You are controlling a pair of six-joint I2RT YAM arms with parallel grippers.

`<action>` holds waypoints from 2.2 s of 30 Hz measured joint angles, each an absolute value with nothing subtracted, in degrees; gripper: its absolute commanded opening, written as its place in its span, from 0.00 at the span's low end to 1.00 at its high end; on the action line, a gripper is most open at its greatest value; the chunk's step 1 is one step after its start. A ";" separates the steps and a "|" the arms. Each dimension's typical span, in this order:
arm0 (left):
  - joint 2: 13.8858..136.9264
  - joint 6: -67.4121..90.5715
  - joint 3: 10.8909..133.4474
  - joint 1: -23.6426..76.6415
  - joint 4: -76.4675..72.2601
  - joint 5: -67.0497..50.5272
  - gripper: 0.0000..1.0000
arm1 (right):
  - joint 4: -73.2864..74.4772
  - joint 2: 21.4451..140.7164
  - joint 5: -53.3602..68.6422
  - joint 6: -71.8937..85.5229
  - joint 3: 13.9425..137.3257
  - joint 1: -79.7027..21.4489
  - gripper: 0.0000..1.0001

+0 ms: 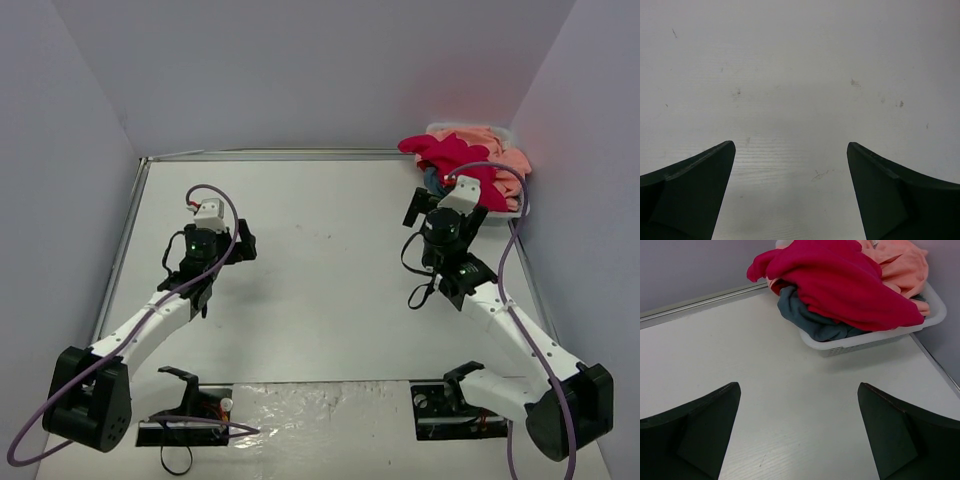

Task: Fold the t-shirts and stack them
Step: Grab crumpled tshirt from bin with the right arm

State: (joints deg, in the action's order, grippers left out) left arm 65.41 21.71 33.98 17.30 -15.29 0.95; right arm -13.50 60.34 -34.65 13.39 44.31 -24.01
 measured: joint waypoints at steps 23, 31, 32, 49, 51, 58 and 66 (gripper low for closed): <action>65.60 21.61 35.53 17.67 -13.58 2.37 0.94 | -12.40 76.90 -22.22 16.29 56.93 -0.73 1.00; 66.39 21.47 35.51 17.67 -13.74 1.69 0.94 | -12.21 82.46 -17.98 16.51 61.54 0.14 1.00; 66.41 21.47 35.51 17.67 -13.91 1.69 0.94 | -12.16 83.18 -17.58 16.56 62.22 0.60 1.00; 67.53 21.47 35.51 17.67 -14.04 0.99 0.94 | -12.14 91.59 -12.16 18.46 65.36 5.08 0.96; 67.64 21.47 35.51 17.67 -14.06 0.89 0.94 | -12.16 92.62 -11.07 18.68 65.84 5.52 0.91; 67.66 21.47 35.51 17.67 -14.06 0.86 0.94 | -12.12 93.54 -8.97 19.18 66.28 6.13 0.68; 67.68 21.47 35.51 17.67 -14.20 0.80 0.94 | -12.16 93.56 -7.49 19.49 67.33 6.46 0.49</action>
State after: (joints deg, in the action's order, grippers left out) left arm 67.68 21.47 35.51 17.67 -14.20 0.80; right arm -12.16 93.56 -7.49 19.49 67.33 6.46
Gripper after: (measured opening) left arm 0.942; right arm 0.496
